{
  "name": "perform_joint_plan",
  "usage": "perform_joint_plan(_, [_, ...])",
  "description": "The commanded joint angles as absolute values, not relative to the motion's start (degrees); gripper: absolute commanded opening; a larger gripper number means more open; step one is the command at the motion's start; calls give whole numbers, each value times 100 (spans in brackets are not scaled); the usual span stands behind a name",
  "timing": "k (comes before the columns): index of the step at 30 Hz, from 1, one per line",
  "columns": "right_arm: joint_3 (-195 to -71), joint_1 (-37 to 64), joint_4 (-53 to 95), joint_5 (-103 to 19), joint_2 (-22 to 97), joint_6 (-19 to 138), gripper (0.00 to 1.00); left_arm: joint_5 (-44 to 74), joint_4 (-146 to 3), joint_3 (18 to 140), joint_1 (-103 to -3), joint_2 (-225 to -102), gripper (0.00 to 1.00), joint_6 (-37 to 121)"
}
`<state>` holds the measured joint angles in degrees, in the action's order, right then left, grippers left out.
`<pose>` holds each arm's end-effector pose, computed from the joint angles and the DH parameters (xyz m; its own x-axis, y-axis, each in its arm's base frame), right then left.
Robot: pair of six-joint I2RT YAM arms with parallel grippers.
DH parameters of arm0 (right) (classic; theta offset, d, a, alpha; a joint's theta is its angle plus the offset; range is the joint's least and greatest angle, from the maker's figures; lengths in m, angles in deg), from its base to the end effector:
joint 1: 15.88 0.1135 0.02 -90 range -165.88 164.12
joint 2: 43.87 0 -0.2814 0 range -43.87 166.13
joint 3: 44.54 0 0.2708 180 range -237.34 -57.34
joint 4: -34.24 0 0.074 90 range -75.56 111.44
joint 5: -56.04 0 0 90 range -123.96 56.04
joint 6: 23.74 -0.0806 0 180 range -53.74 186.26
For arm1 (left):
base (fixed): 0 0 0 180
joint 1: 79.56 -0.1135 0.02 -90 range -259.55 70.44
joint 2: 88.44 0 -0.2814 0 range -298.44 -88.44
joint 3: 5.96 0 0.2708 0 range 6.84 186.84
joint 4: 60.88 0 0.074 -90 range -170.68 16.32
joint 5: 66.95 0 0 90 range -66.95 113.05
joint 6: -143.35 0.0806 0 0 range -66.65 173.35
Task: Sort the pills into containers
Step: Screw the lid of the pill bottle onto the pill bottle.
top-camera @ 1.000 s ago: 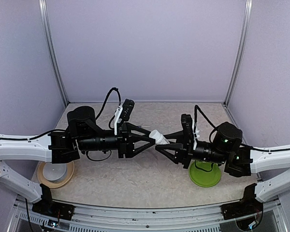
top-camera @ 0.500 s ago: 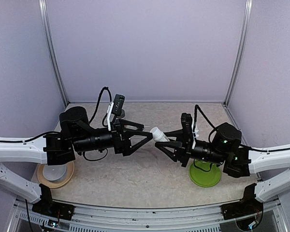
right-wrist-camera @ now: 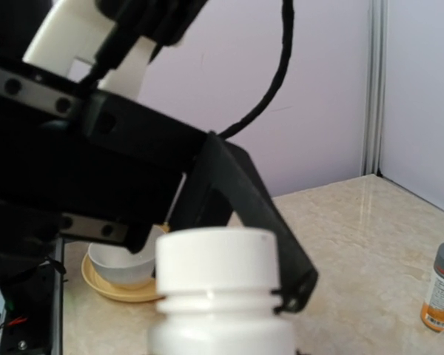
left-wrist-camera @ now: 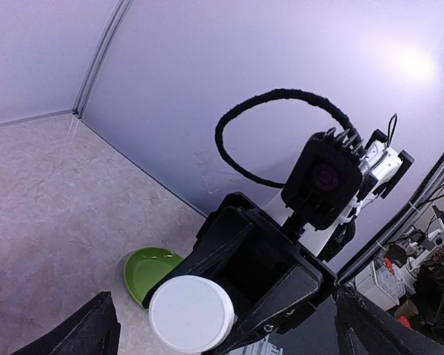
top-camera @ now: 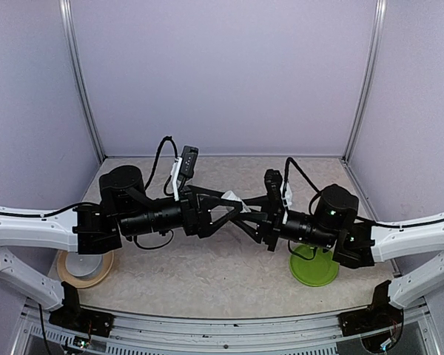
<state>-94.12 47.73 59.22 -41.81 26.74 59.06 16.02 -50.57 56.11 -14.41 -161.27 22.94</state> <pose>0.1381 0.3030 0.2924 -0.0884 0.1011 -0.9909 -0.9443 0.3080 0.1157 0.1411 -0.3281 0.3306 -0.4847 -0.1488 -0.8619 0.8194 0.2675 -0.5070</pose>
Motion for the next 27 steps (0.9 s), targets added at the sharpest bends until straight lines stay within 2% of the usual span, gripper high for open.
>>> perform_joint_plan(1, [-9575, 4819, 6043, -4066, 2803, 5862, 11, 1773, -4973, 5884, -1345, -16167, 99, 2388])
perform_joint_plan(27, [-9705, 4819, 6047, -4230, 3182, 5809, 10, 1682, -4886, 5880, -1210, -16165, 99, 2536])
